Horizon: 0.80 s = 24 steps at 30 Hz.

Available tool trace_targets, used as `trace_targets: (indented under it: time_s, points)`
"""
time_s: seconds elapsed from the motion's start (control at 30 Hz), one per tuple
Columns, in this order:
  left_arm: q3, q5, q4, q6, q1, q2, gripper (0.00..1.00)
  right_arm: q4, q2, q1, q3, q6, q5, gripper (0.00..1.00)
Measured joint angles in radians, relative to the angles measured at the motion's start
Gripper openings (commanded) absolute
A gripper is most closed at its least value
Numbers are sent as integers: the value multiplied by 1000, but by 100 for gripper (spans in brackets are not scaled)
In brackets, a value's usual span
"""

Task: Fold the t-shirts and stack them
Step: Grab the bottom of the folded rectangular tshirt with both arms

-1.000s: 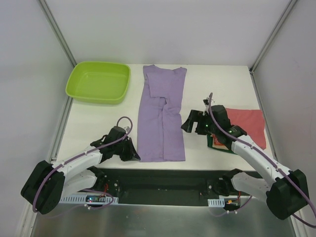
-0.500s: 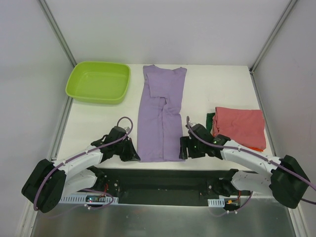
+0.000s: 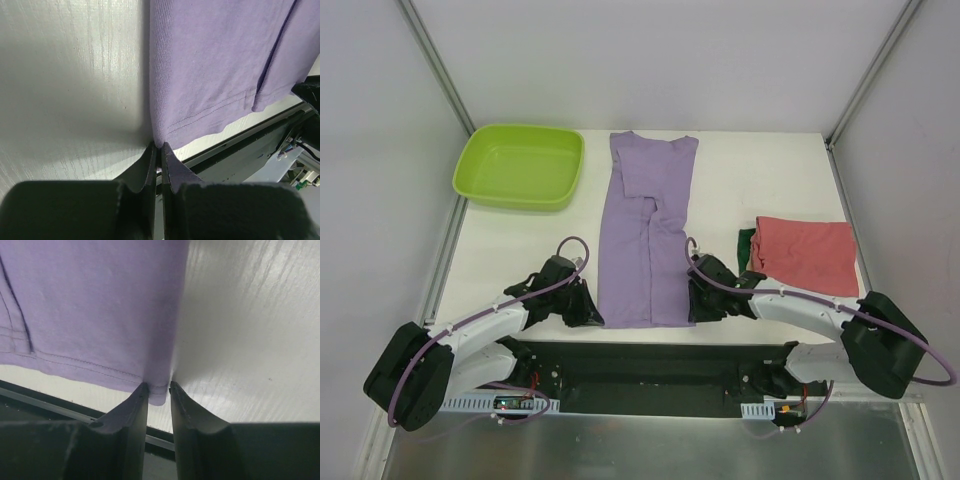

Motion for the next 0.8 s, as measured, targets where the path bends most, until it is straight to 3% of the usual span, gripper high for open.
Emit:
trace_targets:
  time_s: [0.27, 0.53, 0.8]
  points:
    - [-12, 23, 0, -8, 0, -23, 0, -30, -31, 64, -21, 68, -25, 1]
    - [-70, 103, -32, -39, -6, -169, 0, -71, -215, 133, -105, 141, -71, 1]
    - [-45, 145, -57, -37, -6, -289, 0, -60, -275, 128, -94, 92, -144, 1]
